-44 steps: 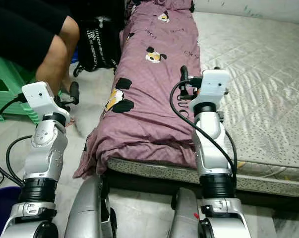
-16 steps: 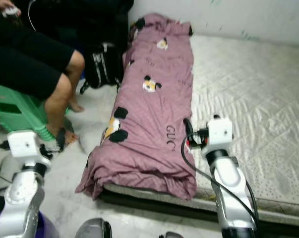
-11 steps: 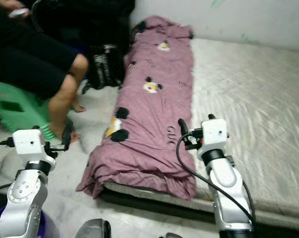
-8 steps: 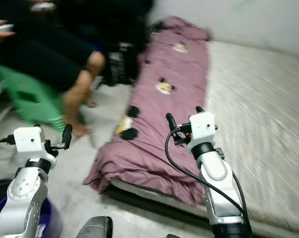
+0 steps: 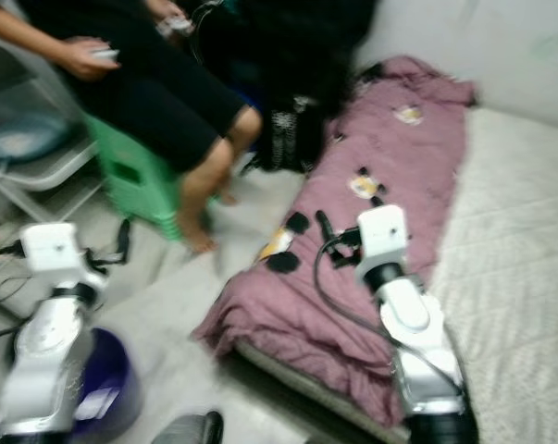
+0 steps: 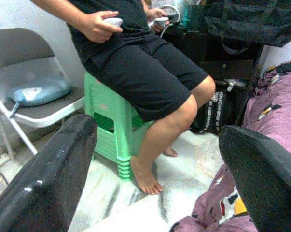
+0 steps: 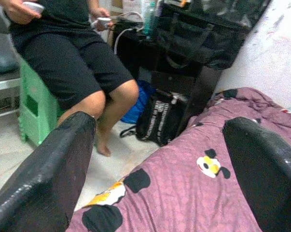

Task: Clean up the room

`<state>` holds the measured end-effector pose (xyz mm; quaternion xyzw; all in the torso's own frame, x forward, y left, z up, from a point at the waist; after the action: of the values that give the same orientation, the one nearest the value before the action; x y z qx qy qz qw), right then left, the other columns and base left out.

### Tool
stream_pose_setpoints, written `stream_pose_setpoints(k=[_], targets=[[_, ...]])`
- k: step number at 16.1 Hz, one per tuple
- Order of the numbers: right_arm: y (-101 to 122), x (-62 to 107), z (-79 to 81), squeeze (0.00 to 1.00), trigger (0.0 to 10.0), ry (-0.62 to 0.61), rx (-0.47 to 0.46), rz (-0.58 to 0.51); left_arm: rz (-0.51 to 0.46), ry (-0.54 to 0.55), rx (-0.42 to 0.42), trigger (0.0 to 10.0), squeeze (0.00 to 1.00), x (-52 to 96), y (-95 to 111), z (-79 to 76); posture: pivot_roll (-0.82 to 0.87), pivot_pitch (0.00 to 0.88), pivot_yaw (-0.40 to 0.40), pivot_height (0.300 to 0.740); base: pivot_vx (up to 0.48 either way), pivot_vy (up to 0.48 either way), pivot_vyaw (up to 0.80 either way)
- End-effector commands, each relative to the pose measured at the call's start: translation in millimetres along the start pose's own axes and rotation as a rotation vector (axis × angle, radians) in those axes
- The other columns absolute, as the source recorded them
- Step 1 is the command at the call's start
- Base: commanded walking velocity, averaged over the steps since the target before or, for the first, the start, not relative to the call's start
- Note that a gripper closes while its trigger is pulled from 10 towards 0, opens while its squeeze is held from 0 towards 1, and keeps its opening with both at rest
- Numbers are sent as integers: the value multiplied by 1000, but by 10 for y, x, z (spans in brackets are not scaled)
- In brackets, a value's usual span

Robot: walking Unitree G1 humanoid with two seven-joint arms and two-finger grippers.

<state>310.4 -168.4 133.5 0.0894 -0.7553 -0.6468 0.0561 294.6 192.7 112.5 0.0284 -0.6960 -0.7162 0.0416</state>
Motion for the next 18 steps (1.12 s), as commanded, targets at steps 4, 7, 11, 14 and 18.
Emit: stream_pose_setpoints(k=[4, 7, 11, 14, 18], targets=[[73, -53, -8, 0, 10000, 9, 9, -27, -10, 28, -8, 10000, 0, -57, 27, 62, -3, 0, -20, 740, 0, 0, 786], [72, -81, -27, 0, 10000, 11, 16, -28, -15, 35, -3, 10000, 0, -79, 32, 60, 0, 0, -24, 740, 0, 0, 781], [90, -118, -16, 0, 10000, 15, 18, -38, -26, 38, 0, 10000, 0, -109, 49, 57, 0, 0, -24, 740, 0, 0, 781], [85, -120, -9, 0, 10000, 15, 17, -39, -30, 36, 3, 10000, 0, -116, 55, 52, 2, 0, -25, 740, 0, 0, 781], [82, -139, 11, 0, 10000, 20, 16, -42, -37, 34, 4, 10000, 0, -139, 69, 47, 5, 0, -21, 740, 0, 0, 781]])
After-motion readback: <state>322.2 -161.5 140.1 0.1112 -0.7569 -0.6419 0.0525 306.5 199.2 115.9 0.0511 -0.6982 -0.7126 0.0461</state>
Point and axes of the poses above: a point about 5 cm out from each wrist's last joint towards the gripper, its own x axis pointing back from the gripper into the wrist, its own y axis along the axis of the wrist's last joint, z = x × y, the point moved 4 cm from there along -x, pointing out of the wrist towards the gripper, and after that the axes turned 2 degrees about -x, right-handed, at the moved point
